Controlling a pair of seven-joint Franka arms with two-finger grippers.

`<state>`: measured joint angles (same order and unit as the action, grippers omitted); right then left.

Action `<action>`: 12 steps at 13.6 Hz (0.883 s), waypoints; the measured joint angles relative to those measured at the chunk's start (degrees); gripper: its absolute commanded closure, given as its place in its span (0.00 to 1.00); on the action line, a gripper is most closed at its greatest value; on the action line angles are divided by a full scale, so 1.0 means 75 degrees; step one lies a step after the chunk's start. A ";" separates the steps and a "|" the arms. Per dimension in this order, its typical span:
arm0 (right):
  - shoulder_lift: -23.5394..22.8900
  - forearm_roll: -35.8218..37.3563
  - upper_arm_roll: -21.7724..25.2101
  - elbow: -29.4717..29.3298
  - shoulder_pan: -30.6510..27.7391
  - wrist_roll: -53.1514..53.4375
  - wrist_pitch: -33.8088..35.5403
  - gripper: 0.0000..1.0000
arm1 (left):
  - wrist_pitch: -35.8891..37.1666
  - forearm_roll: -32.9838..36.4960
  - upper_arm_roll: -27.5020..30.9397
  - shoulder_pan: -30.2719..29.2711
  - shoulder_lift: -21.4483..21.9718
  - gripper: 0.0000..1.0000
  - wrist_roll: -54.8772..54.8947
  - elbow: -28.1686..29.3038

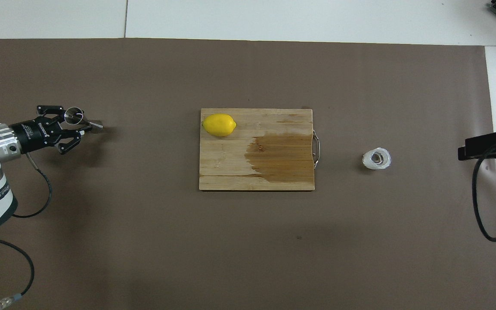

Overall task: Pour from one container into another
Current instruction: 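Close the left gripper around the small metal cup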

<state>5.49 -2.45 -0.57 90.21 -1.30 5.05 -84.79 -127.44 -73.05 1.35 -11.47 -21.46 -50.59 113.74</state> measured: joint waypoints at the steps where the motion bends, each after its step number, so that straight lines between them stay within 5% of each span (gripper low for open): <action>1: 0.0000 0.0000 0.0000 0.0000 0.0000 0.0000 0.0000 0.00 | -0.0004 -0.0061 -0.0008 0.0006 0.0000 0.50 0.0000 0.0000; 3: 0.0000 0.0000 0.0000 0.0000 0.0000 0.0000 0.0000 0.00 | -0.0044 -0.0156 -0.0020 0.0022 0.0000 0.55 0.0000 0.0003; 7: 0.0000 0.0000 0.0000 0.0000 0.0000 0.0000 0.0000 0.00 | -0.0094 -0.0277 -0.0018 0.0021 0.0000 0.94 0.0000 0.0015; 12: 0.0000 0.0000 0.0000 0.0000 0.0000 0.0000 0.0000 0.00 | -0.0108 -0.0525 -0.0007 0.0001 0.0001 1.00 0.0000 0.0039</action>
<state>5.49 -2.45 -0.57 90.21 -1.30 5.05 -84.79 -128.26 -76.99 1.30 -11.46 -21.45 -50.59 114.03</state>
